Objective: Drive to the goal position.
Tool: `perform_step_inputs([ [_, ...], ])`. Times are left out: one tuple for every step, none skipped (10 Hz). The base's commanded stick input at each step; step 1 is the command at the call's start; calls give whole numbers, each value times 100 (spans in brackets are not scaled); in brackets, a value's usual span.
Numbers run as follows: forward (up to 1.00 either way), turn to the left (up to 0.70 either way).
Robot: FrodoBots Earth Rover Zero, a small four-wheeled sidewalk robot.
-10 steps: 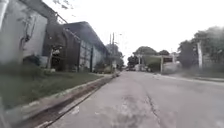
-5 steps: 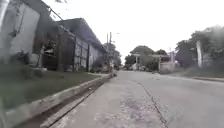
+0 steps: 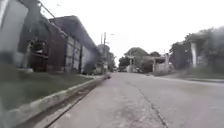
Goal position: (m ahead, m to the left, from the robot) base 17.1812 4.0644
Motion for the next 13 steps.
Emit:
perform_step_inputs([
  [70,0],
  [70,0],
  [70,0],
  [70,0],
  [70,-1],
  [70,-6],
  [70,-17],
  [70,-22],
  [70,-3],
  [70,0],
  [70,0],
  [70,0],
  [70,0],
])
